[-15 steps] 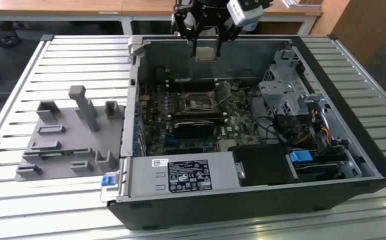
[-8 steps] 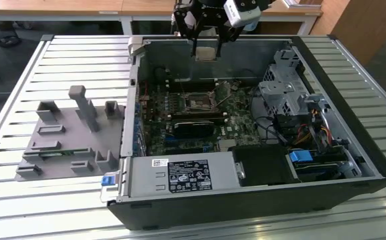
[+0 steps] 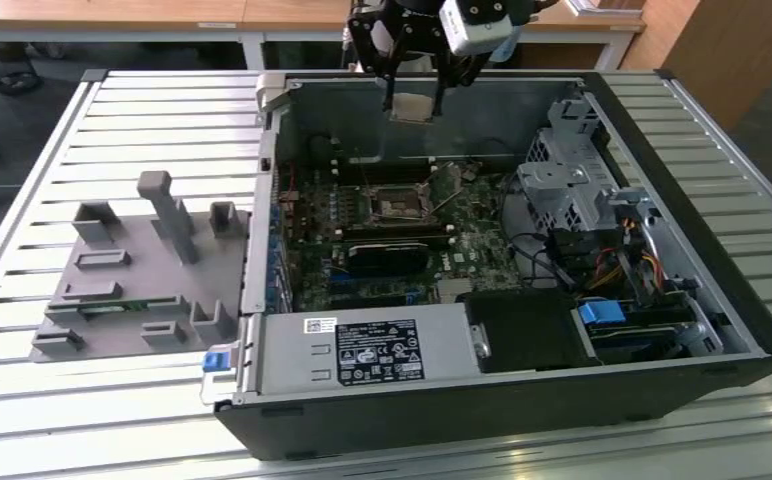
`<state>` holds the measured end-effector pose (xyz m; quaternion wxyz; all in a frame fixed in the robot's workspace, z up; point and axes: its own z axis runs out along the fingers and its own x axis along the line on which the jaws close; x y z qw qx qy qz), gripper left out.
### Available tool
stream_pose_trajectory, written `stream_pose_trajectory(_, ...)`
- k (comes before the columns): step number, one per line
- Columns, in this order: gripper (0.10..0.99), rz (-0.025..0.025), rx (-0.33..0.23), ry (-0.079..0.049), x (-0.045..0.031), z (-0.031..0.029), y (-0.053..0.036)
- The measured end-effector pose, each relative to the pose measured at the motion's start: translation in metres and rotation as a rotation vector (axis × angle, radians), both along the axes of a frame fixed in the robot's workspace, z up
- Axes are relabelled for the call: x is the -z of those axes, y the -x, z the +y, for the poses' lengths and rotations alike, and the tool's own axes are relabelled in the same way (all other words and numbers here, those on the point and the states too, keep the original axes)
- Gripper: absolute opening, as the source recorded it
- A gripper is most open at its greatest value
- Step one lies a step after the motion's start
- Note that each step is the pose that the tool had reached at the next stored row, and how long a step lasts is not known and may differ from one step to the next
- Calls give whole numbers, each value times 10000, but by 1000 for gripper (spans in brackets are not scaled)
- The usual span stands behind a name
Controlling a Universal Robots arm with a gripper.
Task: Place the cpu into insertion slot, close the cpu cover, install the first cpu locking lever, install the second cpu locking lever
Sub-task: 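Place the cpu into insertion slot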
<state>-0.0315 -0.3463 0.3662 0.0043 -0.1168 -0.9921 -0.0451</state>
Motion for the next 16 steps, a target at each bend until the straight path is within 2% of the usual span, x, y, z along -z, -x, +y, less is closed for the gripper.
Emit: stream_pose_trajectory(16,537,-1,1557,24,5,4,-1)
